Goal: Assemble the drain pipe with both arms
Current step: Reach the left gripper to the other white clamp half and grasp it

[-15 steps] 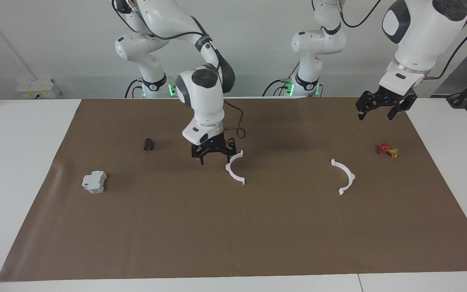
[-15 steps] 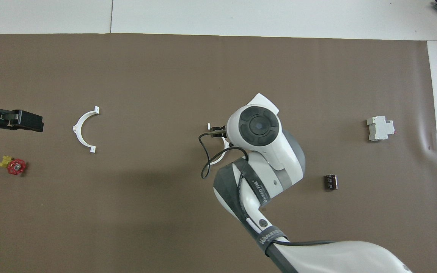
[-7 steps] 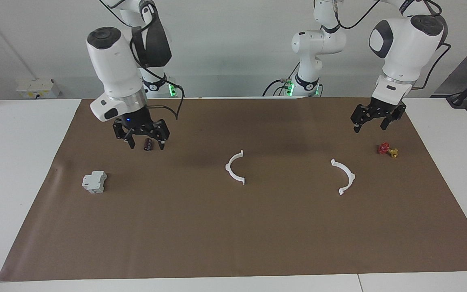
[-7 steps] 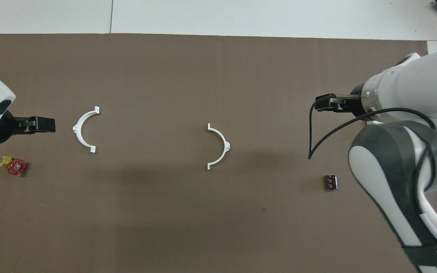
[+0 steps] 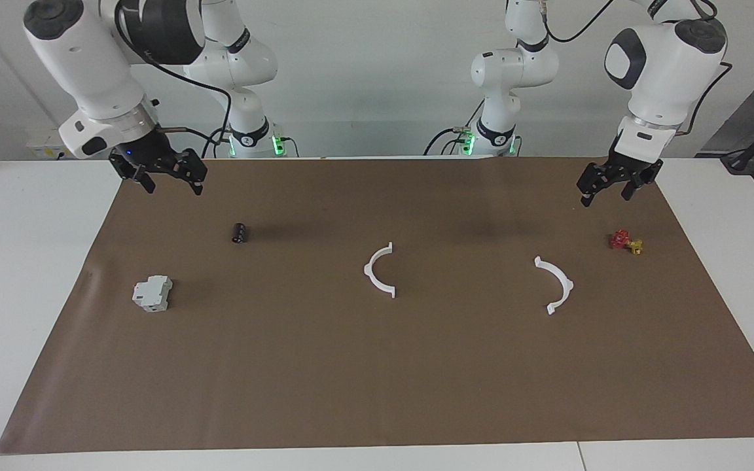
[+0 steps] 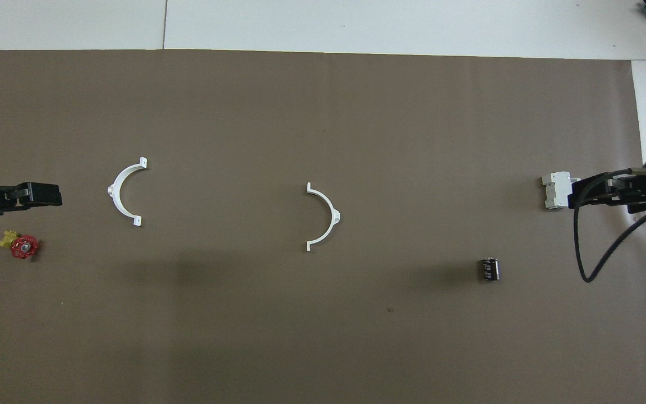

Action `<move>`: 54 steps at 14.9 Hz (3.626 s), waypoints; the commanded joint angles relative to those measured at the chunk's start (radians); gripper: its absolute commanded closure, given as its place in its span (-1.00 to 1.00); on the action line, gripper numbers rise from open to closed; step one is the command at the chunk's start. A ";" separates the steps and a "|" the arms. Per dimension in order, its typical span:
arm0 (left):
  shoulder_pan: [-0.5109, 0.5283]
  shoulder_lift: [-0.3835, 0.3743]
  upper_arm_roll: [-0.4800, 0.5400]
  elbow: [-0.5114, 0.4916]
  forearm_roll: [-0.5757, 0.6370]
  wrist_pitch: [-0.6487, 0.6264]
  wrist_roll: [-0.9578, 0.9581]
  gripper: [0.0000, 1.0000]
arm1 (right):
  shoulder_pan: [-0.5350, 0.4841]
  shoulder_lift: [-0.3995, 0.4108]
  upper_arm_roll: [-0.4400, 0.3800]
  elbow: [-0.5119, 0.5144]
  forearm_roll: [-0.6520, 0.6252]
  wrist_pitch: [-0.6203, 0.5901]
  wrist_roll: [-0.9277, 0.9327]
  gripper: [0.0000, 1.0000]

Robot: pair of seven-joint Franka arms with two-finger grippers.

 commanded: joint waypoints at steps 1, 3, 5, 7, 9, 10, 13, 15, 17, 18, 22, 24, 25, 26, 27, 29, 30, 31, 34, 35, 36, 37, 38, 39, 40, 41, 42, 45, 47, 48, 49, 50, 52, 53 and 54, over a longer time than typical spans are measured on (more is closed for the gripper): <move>-0.004 0.040 -0.011 -0.056 -0.009 0.118 -0.080 -1.00 | -0.044 -0.005 0.014 -0.007 -0.012 -0.001 -0.061 -1.00; -0.033 0.114 -0.010 -0.059 -0.009 0.160 -0.168 -1.00 | -0.041 -0.001 0.015 0.001 -0.013 0.009 -0.063 -1.00; -0.040 0.166 -0.010 -0.085 -0.009 0.227 -0.248 -1.00 | -0.026 0.016 0.026 0.036 -0.045 0.033 -0.064 -1.00; -0.041 0.171 -0.010 -0.144 -0.009 0.322 -0.310 -1.00 | -0.012 0.059 0.031 0.125 -0.073 -0.020 -0.061 -1.00; -0.041 0.183 -0.008 -0.191 -0.008 0.416 -0.292 -1.00 | -0.008 0.064 0.029 0.136 -0.073 -0.022 -0.060 -1.00; -0.040 0.206 -0.008 -0.198 -0.008 0.447 -0.242 -1.00 | -0.006 0.064 0.031 0.138 -0.075 -0.025 -0.060 -1.00; -0.040 0.269 -0.008 -0.200 -0.008 0.502 -0.194 -1.00 | -0.033 0.067 0.064 0.136 -0.070 -0.030 -0.060 -1.00; -0.041 0.312 -0.008 -0.197 -0.008 0.537 -0.187 -1.00 | -0.104 0.070 0.139 0.138 -0.072 -0.030 -0.058 -1.00; -0.043 0.361 -0.008 -0.197 -0.008 0.592 -0.187 -1.00 | -0.087 0.068 0.127 0.138 -0.073 -0.030 -0.058 -1.00; -0.043 0.381 -0.008 -0.197 -0.008 0.602 -0.180 -1.00 | -0.087 0.067 0.121 0.138 -0.073 -0.030 -0.060 -1.00; -0.026 0.393 -0.006 -0.195 -0.005 0.605 0.042 -1.00 | -0.052 0.047 0.095 0.141 -0.075 -0.045 -0.064 -1.00; -0.026 0.393 -0.006 -0.185 -0.005 0.597 0.049 -1.00 | -0.052 0.042 0.097 0.141 -0.076 -0.051 -0.084 -1.00; -0.026 0.393 -0.006 -0.183 -0.005 0.594 0.052 -1.00 | -0.052 0.042 0.095 0.141 -0.076 -0.053 -0.109 -1.00; -0.026 0.390 -0.006 -0.182 -0.005 0.594 0.055 -1.00 | -0.052 0.042 0.095 0.142 -0.079 -0.059 -0.114 -1.00; -0.029 0.389 -0.006 -0.169 -0.005 0.582 0.055 -1.00 | -0.050 0.044 0.100 0.150 -0.088 -0.079 -0.114 -1.00; -0.030 0.390 -0.006 -0.133 -0.005 0.525 0.055 -1.00 | -0.049 0.055 0.110 0.220 -0.092 -0.172 -0.114 -1.00; -0.027 0.390 -0.006 -0.132 -0.005 0.534 0.055 -1.00 | -0.050 0.058 0.112 0.248 -0.090 -0.201 -0.117 -1.00; -0.021 0.390 -0.006 -0.132 -0.003 0.533 0.067 -1.00 | -0.052 0.055 0.110 0.250 -0.089 -0.203 -0.120 -1.00; 0.005 0.398 -0.006 -0.105 -0.005 0.534 0.162 -1.00 | -0.053 0.032 0.110 0.210 -0.079 -0.195 -0.135 -1.00; 0.015 0.404 -0.008 -0.100 -0.005 0.540 0.168 -1.00 | -0.057 0.029 0.110 0.204 -0.078 -0.195 -0.132 -1.00; 0.016 0.407 -0.008 -0.100 -0.005 0.550 0.164 -1.00 | -0.058 0.030 0.110 0.204 -0.076 -0.195 -0.132 -1.00; 0.014 0.410 -0.008 -0.103 -0.005 0.554 0.153 -1.00 | -0.060 0.030 0.110 0.204 -0.076 -0.195 -0.132 -1.00; 0.014 0.419 -0.008 -0.105 -0.006 0.554 0.135 -1.00 | -0.060 0.029 0.110 0.204 -0.076 -0.195 -0.132 -1.00; 0.006 0.422 -0.008 -0.106 -0.008 0.557 0.097 -1.00 | -0.060 0.029 0.110 0.204 -0.076 -0.195 -0.132 -1.00; 0.000 0.424 -0.011 -0.106 -0.006 0.560 0.020 -1.00 | -0.060 0.029 0.110 0.204 -0.076 -0.195 -0.132 -1.00; -0.020 0.426 -0.011 -0.111 -0.006 0.577 -0.056 -1.00 | -0.060 0.029 0.110 0.204 -0.076 -0.195 -0.132 -1.00; -0.036 0.427 -0.010 -0.114 -0.006 0.597 -0.115 -1.00 | -0.060 0.030 0.110 0.204 -0.076 -0.195 -0.132 -1.00; -0.040 0.429 -0.010 -0.117 -0.006 0.603 -0.134 -1.00 | -0.060 0.029 0.110 0.204 -0.076 -0.195 -0.132 -1.00; -0.038 0.429 -0.010 -0.117 -0.006 0.603 -0.128 -1.00 | -0.060 0.030 0.110 0.204 -0.076 -0.195 -0.132 -1.00; -0.038 0.429 -0.008 -0.117 -0.005 0.602 -0.118 -1.00 | -0.060 0.029 0.110 0.204 -0.076 -0.195 -0.132 -1.00; -0.031 0.429 -0.008 -0.117 -0.005 0.600 -0.074 -1.00 | -0.060 0.029 0.110 0.204 -0.076 -0.195 -0.132 -1.00; -0.021 0.427 -0.008 -0.117 -0.005 0.597 -0.021 -1.00 | -0.060 0.029 0.110 0.204 -0.076 -0.195 -0.132 -1.00; -0.018 0.427 -0.008 -0.117 -0.005 0.599 -0.011 -1.00 | -0.060 0.029 0.110 0.204 -0.076 -0.195 -0.132 -1.00; -0.018 0.429 -0.008 -0.117 -0.005 0.600 -0.012 -1.00 | -0.060 0.029 0.110 0.204 -0.076 -0.195 -0.132 -1.00; -0.018 0.429 -0.008 -0.117 -0.005 0.602 -0.002 -1.00 | -0.060 0.030 0.110 0.204 -0.076 -0.195 -0.132 -1.00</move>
